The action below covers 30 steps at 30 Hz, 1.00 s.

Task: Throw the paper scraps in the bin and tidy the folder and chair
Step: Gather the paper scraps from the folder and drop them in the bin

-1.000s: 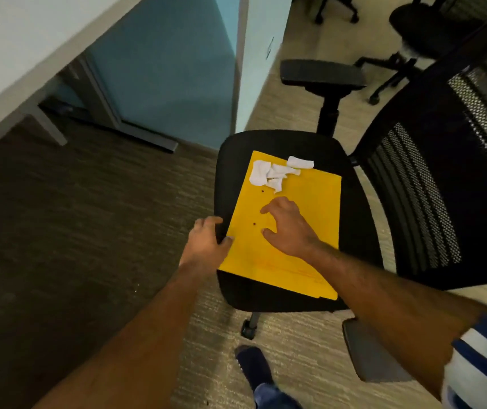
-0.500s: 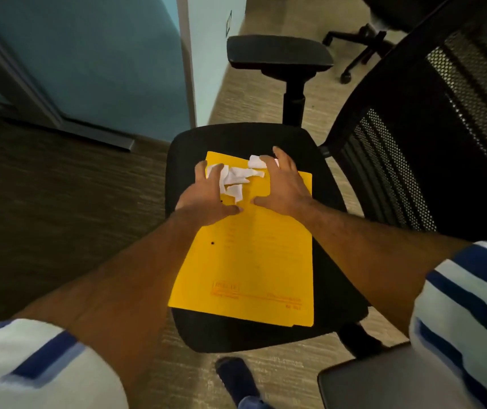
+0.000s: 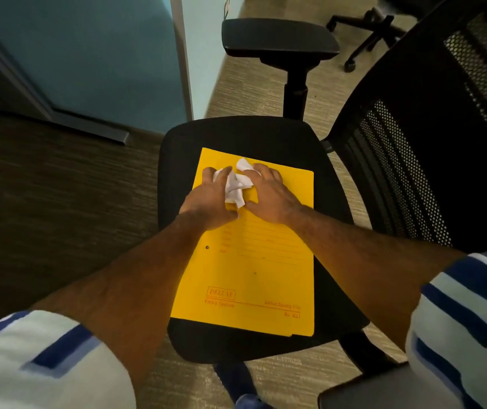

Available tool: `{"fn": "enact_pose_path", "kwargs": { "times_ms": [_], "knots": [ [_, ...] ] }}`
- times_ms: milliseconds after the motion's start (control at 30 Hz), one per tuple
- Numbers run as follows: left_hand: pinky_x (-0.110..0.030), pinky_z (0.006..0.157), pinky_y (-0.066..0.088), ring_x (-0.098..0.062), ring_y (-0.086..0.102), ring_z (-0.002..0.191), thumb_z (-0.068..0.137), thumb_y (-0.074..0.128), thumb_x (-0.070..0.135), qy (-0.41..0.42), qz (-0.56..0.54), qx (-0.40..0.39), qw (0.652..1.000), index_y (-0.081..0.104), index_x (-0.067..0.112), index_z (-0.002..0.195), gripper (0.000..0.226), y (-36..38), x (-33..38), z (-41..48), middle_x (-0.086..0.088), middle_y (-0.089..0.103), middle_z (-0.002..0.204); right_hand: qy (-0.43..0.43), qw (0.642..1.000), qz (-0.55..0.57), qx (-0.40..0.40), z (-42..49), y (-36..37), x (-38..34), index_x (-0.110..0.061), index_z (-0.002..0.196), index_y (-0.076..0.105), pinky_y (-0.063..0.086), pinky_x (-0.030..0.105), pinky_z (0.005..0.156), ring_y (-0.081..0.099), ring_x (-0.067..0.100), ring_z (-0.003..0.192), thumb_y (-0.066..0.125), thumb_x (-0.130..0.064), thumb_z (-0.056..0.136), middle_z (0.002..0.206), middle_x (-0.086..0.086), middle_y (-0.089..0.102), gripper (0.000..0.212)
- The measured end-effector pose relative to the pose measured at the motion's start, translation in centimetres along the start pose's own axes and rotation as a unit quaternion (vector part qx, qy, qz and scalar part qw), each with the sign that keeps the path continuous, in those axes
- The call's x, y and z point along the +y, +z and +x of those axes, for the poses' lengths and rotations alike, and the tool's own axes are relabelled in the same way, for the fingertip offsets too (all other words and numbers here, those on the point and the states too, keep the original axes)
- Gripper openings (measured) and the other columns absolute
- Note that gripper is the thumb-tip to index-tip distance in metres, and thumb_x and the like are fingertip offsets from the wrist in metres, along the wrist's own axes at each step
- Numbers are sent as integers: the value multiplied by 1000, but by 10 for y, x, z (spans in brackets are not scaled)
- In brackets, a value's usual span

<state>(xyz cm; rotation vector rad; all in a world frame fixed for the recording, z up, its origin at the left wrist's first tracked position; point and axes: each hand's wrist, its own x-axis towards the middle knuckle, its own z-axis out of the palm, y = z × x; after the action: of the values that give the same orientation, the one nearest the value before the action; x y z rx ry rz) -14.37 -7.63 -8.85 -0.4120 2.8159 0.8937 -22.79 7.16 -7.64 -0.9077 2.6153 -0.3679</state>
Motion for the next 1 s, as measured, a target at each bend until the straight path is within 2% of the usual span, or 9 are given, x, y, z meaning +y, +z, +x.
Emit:
{"fn": "enact_pose_path", "kwargs": {
  "times_ms": [167,300,367,467,533,633,800,867,1000],
  "knots": [
    [-39,86,50,-32,57,116,75,79,39,-10,-86,37,996,24,27,149,93,2,-3,-5,-7,39,144,-32,999,7,24,-7,0,-5,-20,142,40,42,37,100,41,25,123,68,-28,85,140,4,45,64],
    [-35,97,47,-28,50,127,78,78,34,-43,-256,40,965,26,24,150,90,4,2,-10,-6,41,148,15,983,177,44,-10,2,-13,-15,131,51,49,34,90,52,23,112,69,-19,85,127,6,55,50],
    [-43,100,51,-31,51,126,81,76,25,-62,-340,35,938,23,22,151,88,6,8,-12,-8,41,147,70,954,288,50,-10,5,-21,-15,128,53,52,27,80,57,22,107,68,-16,86,124,6,59,44],
    [-44,82,60,-35,54,120,85,72,16,-90,-422,17,902,22,31,150,83,8,19,-15,-9,38,147,145,893,423,54,-13,7,-31,-15,130,52,53,22,75,58,20,107,61,-9,87,126,6,59,45],
    [-33,67,62,-31,55,116,88,66,11,-98,-478,14,873,24,36,147,77,9,24,-18,-5,35,145,179,833,521,48,-16,6,-36,-12,131,52,56,33,82,59,27,110,51,-8,89,128,11,59,42],
    [-28,63,60,-23,60,108,91,57,5,-101,-551,31,828,28,35,144,67,11,30,-25,0,40,133,203,756,620,60,-22,8,-40,-7,122,62,53,47,90,61,34,107,41,-17,93,119,18,65,37],
    [-35,71,56,-29,55,108,92,46,12,-153,-640,75,749,42,29,124,37,17,44,-35,-10,50,126,243,692,676,74,-34,20,-52,-20,95,71,55,38,78,66,22,91,48,-33,95,96,6,72,27],
    [-36,75,50,-24,56,101,90,49,28,-160,-657,91,731,50,25,112,23,20,52,-42,-10,56,113,259,687,676,66,-39,26,-59,-21,91,70,54,43,85,66,26,98,51,-33,94,102,11,72,23],
    [-25,65,48,-13,57,83,89,54,39,-172,-670,111,714,57,29,93,11,27,60,-56,2,59,89,279,666,684,101,-49,33,-70,-16,77,67,49,38,70,61,21,81,55,-22,91,82,7,65,20]
  ]
}}
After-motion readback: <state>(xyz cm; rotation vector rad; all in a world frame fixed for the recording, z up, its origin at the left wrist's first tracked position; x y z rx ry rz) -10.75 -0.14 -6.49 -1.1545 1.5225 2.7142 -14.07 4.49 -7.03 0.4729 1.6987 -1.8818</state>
